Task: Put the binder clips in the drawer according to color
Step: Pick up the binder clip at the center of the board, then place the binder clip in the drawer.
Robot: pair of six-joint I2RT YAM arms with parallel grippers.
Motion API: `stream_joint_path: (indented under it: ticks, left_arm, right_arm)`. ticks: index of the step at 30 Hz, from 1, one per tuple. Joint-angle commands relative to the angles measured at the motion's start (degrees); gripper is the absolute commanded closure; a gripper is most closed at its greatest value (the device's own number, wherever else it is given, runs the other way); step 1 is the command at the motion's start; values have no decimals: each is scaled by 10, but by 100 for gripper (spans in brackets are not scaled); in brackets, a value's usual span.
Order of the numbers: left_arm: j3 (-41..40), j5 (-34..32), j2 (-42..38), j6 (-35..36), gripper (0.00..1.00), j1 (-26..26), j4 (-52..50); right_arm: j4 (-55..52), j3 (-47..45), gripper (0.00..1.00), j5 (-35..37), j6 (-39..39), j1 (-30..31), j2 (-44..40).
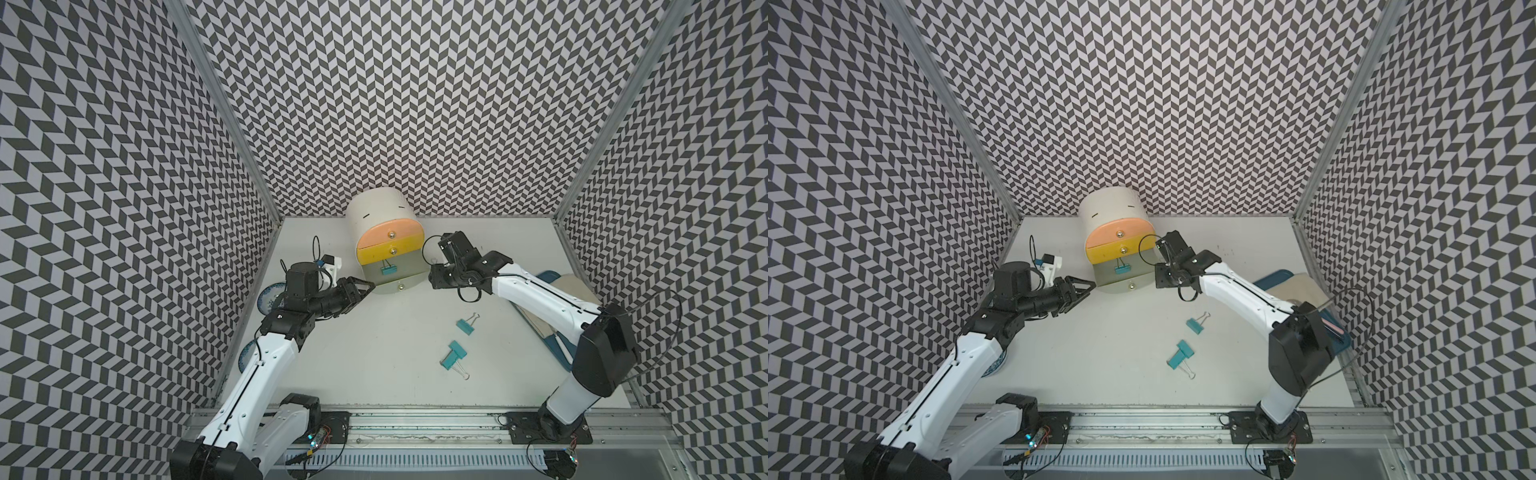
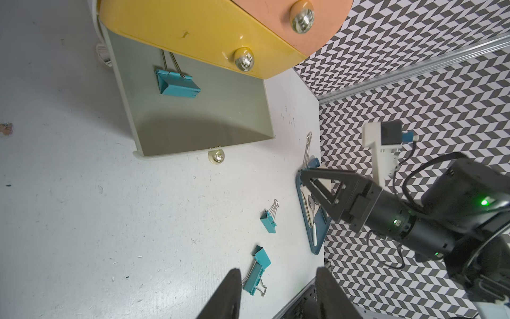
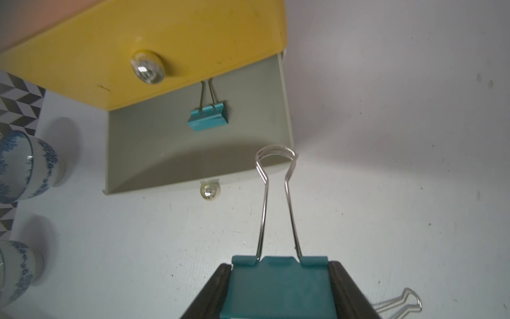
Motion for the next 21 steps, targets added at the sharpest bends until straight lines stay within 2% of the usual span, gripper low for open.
stream_joint_path:
  ticks: [1, 9, 14, 17, 21]
  left_arm:
    - [-1, 4, 3, 0, 53, -9, 18]
    - [-12, 6, 5, -6, 52, -18, 24]
    - [-10, 5, 5, -2, 53, -18, 19]
    - [-8, 5, 5, -1, 52, -18, 17]
    - [-2, 6, 9, 4, 52, -18, 12]
  right_arm:
    - [-2, 51, 56, -18, -17, -10, 44]
    - [-9, 167, 56, -51, -29, -23, 140]
    - [-9, 200, 54, -61, -31, -23, 176]
    - [-9, 210, 51, -67, -32, -23, 188]
    - [-9, 215, 38, -66, -32, -23, 192]
